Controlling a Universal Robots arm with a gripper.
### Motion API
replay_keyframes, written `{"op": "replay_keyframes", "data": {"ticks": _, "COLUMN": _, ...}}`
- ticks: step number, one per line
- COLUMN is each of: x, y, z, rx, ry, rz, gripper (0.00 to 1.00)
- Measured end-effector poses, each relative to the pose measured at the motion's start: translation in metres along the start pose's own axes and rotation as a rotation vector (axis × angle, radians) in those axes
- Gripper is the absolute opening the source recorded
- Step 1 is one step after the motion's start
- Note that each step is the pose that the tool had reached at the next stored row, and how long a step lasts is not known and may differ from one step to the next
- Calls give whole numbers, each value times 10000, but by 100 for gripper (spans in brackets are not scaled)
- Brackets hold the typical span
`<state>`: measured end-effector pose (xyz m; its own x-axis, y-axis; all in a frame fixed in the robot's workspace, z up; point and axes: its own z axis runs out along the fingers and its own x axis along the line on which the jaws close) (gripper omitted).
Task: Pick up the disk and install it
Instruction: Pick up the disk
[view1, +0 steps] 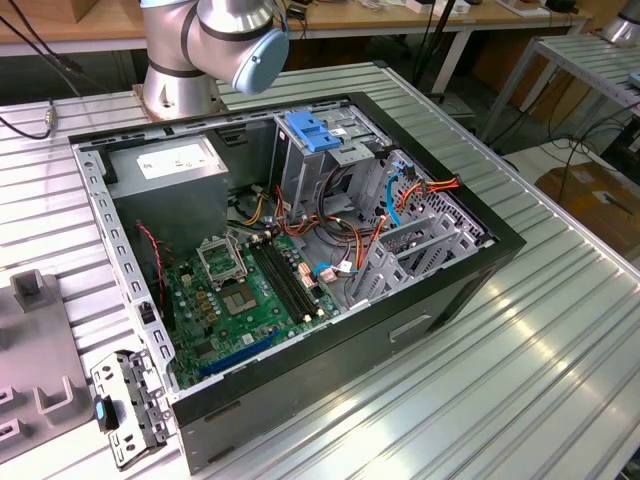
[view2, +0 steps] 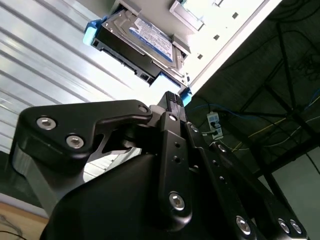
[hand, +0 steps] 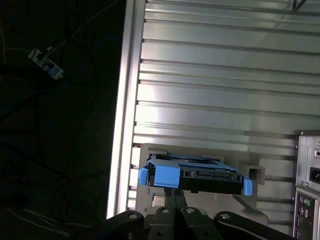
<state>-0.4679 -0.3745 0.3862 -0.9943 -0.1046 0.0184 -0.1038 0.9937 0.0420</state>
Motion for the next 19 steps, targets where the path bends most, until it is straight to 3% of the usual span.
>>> {"op": "replay_keyframes", "data": {"ticks": 4, "x": 0, "y": 0, "z": 0, "rx": 18, "ry": 40, "rz": -926, "gripper": 11}}
{"op": "replay_keyframes", "data": {"ticks": 8, "x": 0, "y": 0, "z": -1, "rx": 31, "ry": 68, "rz": -1600, "gripper": 11}}
{"op": "replay_keyframes", "data": {"ticks": 14, "x": 0, "y": -3, "z": 0, "rx": 59, "ry": 133, "rz": -3166, "gripper": 11}}
{"op": "replay_keyframes", "data": {"ticks": 16, "x": 0, "y": -4, "z": 0, "rx": 63, "ry": 143, "rz": -3408, "gripper": 11}}
{"op": "replay_keyframes", "data": {"ticks": 18, "x": 0, "y": -4, "z": -1, "rx": 78, "ry": 176, "rz": -4187, "gripper": 11}}
{"op": "replay_keyframes", "data": {"ticks": 19, "x": 0, "y": -4, "z": -1, "rx": 81, "ry": 182, "rz": -4328, "gripper": 11}}
